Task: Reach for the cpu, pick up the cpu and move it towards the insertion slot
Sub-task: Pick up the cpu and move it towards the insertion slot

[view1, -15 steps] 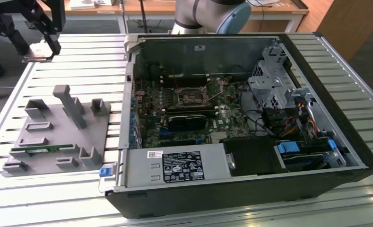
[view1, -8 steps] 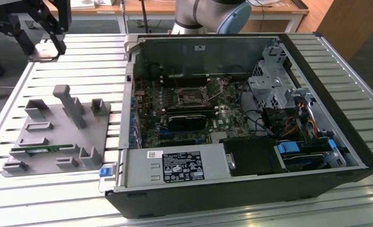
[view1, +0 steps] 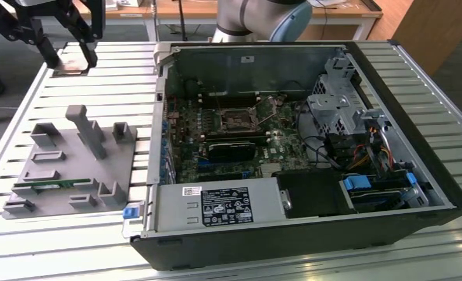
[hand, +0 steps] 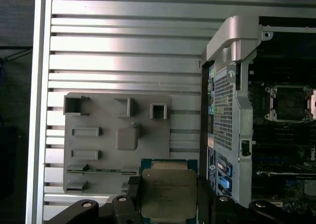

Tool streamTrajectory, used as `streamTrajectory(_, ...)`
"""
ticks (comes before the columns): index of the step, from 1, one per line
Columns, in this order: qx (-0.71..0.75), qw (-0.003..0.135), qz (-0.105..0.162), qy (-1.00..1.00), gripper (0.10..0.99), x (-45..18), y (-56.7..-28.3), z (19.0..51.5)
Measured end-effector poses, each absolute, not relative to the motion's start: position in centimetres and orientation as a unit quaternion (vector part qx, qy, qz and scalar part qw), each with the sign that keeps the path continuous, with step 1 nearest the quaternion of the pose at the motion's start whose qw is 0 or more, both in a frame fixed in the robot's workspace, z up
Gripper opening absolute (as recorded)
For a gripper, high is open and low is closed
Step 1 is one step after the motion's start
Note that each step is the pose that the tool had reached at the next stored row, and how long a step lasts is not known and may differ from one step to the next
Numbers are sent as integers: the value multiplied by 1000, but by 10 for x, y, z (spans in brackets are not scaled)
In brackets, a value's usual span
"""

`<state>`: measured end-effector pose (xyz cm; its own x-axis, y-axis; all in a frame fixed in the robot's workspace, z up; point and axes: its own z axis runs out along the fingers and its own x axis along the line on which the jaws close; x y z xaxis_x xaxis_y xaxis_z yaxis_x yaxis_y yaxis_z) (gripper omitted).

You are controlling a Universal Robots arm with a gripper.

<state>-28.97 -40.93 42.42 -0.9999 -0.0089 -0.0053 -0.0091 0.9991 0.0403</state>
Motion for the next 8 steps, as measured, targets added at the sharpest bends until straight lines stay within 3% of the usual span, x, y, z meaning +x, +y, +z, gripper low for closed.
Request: streamTrajectory(8, -4, 2, 20, 1000, 537, -265, -409, 424)
